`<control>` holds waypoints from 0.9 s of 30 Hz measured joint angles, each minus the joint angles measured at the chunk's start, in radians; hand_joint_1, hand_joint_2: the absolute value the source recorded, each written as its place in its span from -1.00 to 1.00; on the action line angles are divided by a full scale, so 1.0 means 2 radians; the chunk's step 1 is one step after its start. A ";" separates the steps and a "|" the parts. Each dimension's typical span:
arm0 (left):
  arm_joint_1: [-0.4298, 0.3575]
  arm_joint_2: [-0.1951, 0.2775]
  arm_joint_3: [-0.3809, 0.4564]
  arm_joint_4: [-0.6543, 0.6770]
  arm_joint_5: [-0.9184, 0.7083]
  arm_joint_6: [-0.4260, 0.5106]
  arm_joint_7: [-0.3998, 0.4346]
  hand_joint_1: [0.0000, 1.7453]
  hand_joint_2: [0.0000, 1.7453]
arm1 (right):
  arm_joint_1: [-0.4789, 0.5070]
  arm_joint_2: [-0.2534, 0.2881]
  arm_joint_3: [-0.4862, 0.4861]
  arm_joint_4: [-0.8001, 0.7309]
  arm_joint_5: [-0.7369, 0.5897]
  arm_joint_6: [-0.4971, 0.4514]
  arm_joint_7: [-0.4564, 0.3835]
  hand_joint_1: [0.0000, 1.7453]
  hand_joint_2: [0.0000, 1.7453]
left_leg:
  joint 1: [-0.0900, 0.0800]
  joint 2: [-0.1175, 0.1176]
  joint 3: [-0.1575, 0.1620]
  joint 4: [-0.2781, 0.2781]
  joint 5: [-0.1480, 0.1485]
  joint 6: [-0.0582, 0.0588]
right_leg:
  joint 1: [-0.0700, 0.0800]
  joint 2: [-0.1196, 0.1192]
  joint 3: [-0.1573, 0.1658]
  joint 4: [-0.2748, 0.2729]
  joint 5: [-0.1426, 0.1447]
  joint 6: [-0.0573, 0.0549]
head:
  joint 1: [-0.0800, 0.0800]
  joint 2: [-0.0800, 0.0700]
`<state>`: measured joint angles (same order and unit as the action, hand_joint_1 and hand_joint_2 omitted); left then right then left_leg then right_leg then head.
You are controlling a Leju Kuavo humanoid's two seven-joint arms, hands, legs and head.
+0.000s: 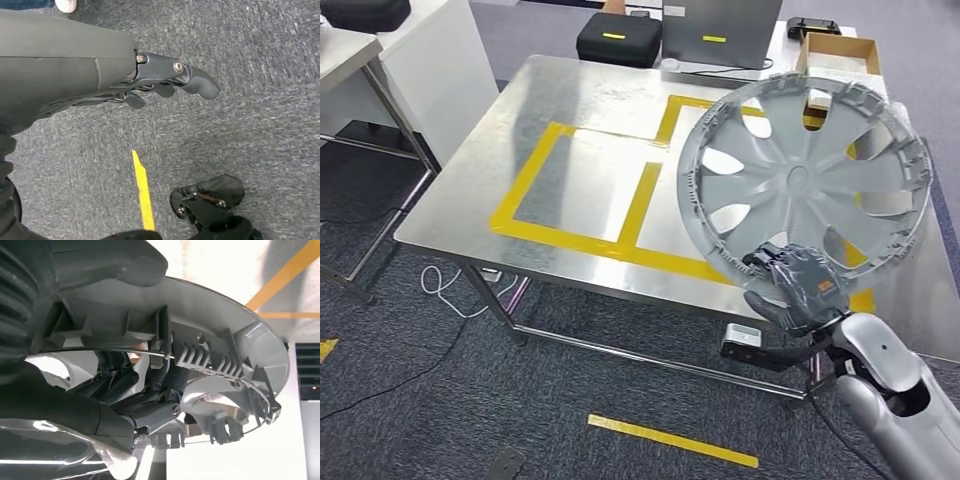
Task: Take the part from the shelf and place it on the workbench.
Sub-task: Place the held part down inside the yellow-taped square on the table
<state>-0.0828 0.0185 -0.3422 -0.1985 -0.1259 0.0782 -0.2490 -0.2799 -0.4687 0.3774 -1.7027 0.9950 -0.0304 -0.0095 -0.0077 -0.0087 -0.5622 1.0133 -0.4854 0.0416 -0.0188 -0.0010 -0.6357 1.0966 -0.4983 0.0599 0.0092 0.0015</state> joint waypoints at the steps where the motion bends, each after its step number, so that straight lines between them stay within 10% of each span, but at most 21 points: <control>1: 0.000 0.000 -0.001 0.000 -0.002 0.000 0.000 -1.00 1.00 | -0.009 0.003 0.008 0.012 0.000 0.001 0.000 1.00 1.00 | 0.000 -0.001 -0.001 0.001 -0.001 -0.002 | 0.001 0.000 0.009 -0.023 0.007 -0.003 | 0.001 0.000; 6: -0.003 0.000 -0.003 -0.001 -0.012 -0.003 0.000 -1.00 1.00 | -0.048 0.029 0.037 0.068 -0.006 0.007 0.010 1.00 1.00 | -0.002 0.000 -0.008 0.014 -0.007 -0.015 | 0.001 0.001 0.018 -0.039 0.010 -0.021 | -0.001 0.000; 10: -0.006 -0.002 -0.004 -0.001 -0.018 -0.006 0.003 -1.00 1.00 | -0.075 0.053 0.051 0.113 -0.008 0.013 0.018 1.00 1.00 | 0.003 0.001 -0.063 0.119 -0.052 -0.026 | 0.000 0.000 0.022 -0.039 0.007 -0.026 | -0.004 0.000; 12: -0.005 -0.003 -0.005 -0.001 -0.021 -0.008 0.004 -1.00 1.00 | -0.084 0.063 0.059 0.135 -0.005 0.016 0.020 1.00 1.00 | 0.003 0.001 -0.081 0.140 -0.051 -0.026 | 0.000 0.001 0.024 -0.039 0.005 -0.027 | -0.004 0.000; 17: -0.008 -0.002 -0.006 -0.002 -0.022 -0.027 -0.003 -1.00 1.00 | -0.100 0.084 0.076 0.183 -0.001 0.022 0.026 1.00 1.00 | 0.000 0.001 -0.040 0.013 0.023 -0.015 | 0.001 0.002 0.029 -0.040 0.001 -0.023 | -0.003 0.000; 22: -0.009 -0.003 -0.006 -0.003 -0.018 -0.046 -0.014 -1.00 1.00 | -0.115 0.097 0.089 0.229 -0.004 0.028 0.028 1.00 1.00 | 0.003 0.001 -0.033 -0.002 0.028 -0.006 | 0.002 0.001 0.019 -0.027 -0.014 -0.010 | -0.002 0.000; 25: -0.011 -0.003 -0.005 -0.004 -0.016 -0.053 -0.020 -1.00 1.00 | -0.122 0.102 0.095 0.258 -0.006 0.028 0.028 1.00 1.00 | 0.004 0.001 -0.032 -0.003 0.028 -0.003 | 0.002 0.000 -0.027 0.064 -0.053 -0.006 | 0.000 0.000; 27: -0.011 -0.004 -0.004 -0.004 -0.014 -0.059 -0.025 -1.00 1.00 | -0.121 0.103 0.100 0.274 -0.007 0.027 0.026 1.00 1.00 | 0.004 0.000 -0.031 -0.003 0.027 -0.002 | 0.002 0.000 -0.050 0.099 -0.054 -0.005 | 0.000 0.000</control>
<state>-0.1042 0.0112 -0.3510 -0.2060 -0.1543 -0.0388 -0.2990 -0.5223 -0.2629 0.5770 -1.1555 0.9811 0.0243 0.0425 0.0000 -0.0086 -0.6241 1.0075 -0.4319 0.0376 -0.0151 0.0000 -0.7361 1.2949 -0.6063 0.0499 0.0087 0.0015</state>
